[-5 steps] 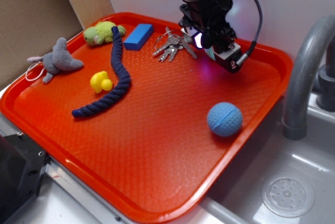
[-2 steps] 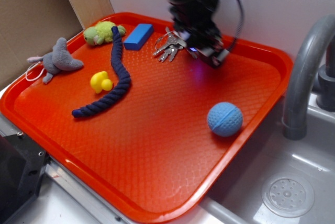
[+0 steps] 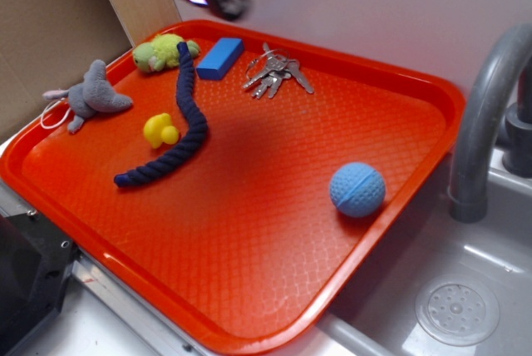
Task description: Grab the green ball.
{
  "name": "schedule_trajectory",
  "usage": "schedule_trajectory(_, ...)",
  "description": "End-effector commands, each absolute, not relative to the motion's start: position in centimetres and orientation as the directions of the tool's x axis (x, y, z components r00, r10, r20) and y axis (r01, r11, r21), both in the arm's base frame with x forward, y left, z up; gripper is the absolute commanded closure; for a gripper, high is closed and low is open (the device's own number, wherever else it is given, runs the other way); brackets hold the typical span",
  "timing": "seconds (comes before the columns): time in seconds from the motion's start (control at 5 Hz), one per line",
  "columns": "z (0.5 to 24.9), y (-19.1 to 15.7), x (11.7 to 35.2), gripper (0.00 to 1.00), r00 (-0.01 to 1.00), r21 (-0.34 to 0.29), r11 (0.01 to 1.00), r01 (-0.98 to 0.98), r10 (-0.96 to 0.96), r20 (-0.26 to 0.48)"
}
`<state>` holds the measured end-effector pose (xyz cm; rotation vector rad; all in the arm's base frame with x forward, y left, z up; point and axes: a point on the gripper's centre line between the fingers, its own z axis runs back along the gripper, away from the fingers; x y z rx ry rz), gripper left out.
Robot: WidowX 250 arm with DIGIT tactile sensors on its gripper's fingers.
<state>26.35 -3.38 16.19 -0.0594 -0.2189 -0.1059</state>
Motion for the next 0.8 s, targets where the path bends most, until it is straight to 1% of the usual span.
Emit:
schedule_trajectory(0.0,23.8,-3.1,20.3,1.00,0.980,-0.009,1.000,0.000,0.002,0.199)
schedule_trajectory(0.2,24.4,-3.1,20.1,1.00,0.984,0.038,0.999,-0.026,0.018,0.178)
schedule_trajectory(0.4,24.0,-2.9,20.3,1.00,0.985,0.052,0.998,-0.033,0.024,0.172)
schedule_trajectory(0.6,23.3,-3.3,20.6,1.00,0.983,0.093,0.995,-0.029,0.011,0.185)
